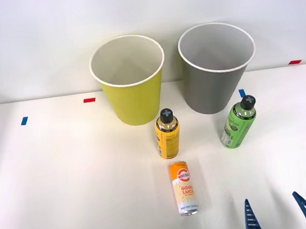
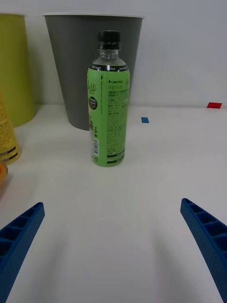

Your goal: Put cans in the gray bin, plastic bottles in the light green bin

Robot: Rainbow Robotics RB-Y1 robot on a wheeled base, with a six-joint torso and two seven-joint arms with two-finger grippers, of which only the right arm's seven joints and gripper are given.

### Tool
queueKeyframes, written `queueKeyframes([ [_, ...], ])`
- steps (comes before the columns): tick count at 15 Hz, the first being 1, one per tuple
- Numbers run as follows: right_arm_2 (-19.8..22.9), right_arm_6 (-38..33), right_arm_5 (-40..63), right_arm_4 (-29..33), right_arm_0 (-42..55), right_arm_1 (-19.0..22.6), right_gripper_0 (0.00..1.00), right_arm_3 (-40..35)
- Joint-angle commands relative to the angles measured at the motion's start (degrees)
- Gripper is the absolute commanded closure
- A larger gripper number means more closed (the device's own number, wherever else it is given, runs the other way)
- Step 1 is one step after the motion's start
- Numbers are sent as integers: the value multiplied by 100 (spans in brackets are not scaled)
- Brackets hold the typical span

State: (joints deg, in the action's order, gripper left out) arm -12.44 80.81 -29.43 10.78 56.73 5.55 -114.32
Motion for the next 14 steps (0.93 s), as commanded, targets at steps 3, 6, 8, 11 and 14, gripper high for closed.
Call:
queueKeyframes([
  [3, -75, 180, 324, -533, -664, 131, 0, -2],
  [6, -92, 286, 526, -727, -954, 184, 0, -2],
  [8, -92, 347, 684, -815, -1156, 184, 0, -2],
  [11, -48, 400, 1009, -867, -1604, 166, 0, -2],
  [14, 22, 418, 1422, -876, -2052, 131, 0, 7],
])
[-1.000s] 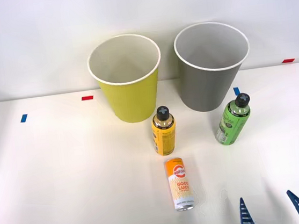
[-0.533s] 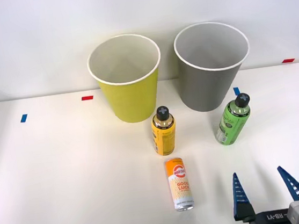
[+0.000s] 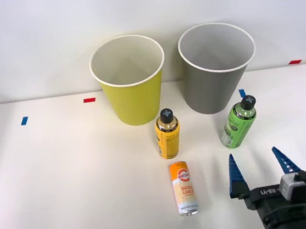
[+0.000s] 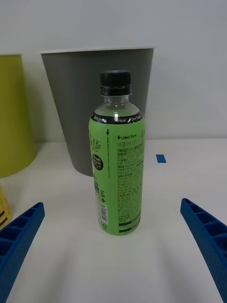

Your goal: Put cans in the gray bin, plastic bottles in the light green bin

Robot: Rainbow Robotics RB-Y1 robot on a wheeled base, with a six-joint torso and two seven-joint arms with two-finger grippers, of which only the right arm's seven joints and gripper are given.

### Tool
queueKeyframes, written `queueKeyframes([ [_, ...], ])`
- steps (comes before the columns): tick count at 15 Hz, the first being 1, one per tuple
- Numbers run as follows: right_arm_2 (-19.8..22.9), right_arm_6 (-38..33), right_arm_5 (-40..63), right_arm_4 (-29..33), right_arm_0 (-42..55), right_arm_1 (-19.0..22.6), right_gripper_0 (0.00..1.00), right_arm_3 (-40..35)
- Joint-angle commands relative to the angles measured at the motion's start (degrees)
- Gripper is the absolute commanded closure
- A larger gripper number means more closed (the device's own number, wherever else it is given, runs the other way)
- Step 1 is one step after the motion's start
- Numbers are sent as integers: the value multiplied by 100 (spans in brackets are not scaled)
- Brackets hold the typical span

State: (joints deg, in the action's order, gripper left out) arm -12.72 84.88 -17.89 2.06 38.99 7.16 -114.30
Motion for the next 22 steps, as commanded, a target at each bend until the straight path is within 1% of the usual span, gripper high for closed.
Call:
queueKeyframes([
  [1, 77, 11, 392, -4, -383, -39, 0, 4],
  [3, 86, -15, 541, -30, -585, -65, 0, 48],
  [6, 165, -15, 541, -56, -1007, -118, 0, 391],
  [12, 499, -24, 550, -56, -1816, -215, 0, 989],
  [17, 569, -15, 919, -56, -2167, -285, 0, 1059],
  [22, 569, 11, 1077, -21, -2282, -311, 0, 1059],
])
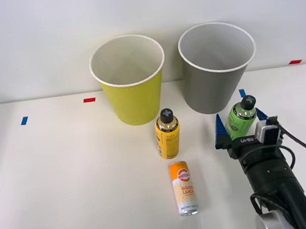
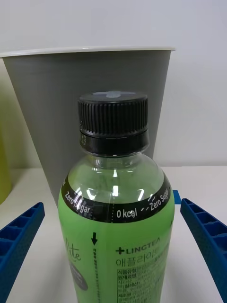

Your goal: Put cans in the gray bin, plastic bottles in the light green bin

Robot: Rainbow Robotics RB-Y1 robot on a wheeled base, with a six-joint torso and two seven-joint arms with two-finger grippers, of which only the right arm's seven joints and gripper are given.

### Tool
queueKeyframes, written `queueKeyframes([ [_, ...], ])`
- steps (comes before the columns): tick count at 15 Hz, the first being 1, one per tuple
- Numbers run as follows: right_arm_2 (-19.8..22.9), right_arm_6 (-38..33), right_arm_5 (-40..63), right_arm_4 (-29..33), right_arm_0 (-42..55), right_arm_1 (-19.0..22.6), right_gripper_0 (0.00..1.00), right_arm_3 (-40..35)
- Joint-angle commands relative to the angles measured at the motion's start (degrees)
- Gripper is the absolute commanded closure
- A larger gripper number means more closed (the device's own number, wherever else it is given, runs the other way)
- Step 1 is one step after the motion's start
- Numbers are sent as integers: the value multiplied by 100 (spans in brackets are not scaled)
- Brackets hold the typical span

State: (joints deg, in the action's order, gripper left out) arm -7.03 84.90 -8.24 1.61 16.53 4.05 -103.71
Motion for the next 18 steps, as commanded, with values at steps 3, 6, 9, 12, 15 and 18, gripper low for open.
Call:
queueKeyframes([
  [3, 27, 61, 156, 85, -18, 34, 0, 0],
  [6, 27, 70, 174, 111, -18, 52, 85, 0],
  [9, 27, 70, 174, 103, -18, 52, 97, 0],
  [12, 0, 70, 174, 129, -10, 25, 99, 0],
  [15, -96, 53, 112, 129, 17, 69, 100, 0],
  [18, -334, 9, 33, 111, 360, 298, 100, -378],
])
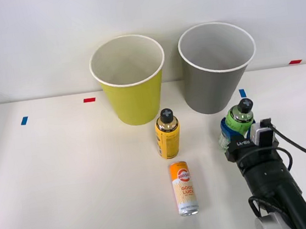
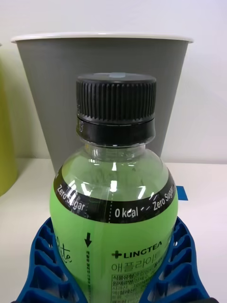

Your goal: Put cans in the gray bin, plastic bottles in the light green bin

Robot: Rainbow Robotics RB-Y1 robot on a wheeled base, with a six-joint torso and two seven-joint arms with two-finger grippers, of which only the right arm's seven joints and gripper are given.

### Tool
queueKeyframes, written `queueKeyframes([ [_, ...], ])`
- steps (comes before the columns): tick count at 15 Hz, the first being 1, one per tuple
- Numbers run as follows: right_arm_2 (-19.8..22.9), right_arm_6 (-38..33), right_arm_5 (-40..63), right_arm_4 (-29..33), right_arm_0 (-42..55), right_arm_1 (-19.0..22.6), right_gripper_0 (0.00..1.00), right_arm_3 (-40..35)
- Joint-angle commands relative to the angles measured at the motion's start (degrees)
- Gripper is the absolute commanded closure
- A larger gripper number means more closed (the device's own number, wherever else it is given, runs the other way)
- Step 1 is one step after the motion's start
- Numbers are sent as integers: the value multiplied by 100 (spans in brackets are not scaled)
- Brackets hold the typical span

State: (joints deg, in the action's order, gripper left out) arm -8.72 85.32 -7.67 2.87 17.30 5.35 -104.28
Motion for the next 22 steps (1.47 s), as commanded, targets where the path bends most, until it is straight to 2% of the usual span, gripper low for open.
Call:
queueKeyframes([
  [1, -289, -51, -24, -32, 555, 264, 100, -602],
  [9, -763, -112, -24, 12, 1636, 968, 100, -2334],
  [13, -816, -191, -6, -32, 1618, 1354, 100, -2712],
  [19, -816, -306, 1470, -155, 1460, 1556, 100, -3802],
  [22, -833, -429, 2270, -507, 854, 1539, 100, -4048],
])
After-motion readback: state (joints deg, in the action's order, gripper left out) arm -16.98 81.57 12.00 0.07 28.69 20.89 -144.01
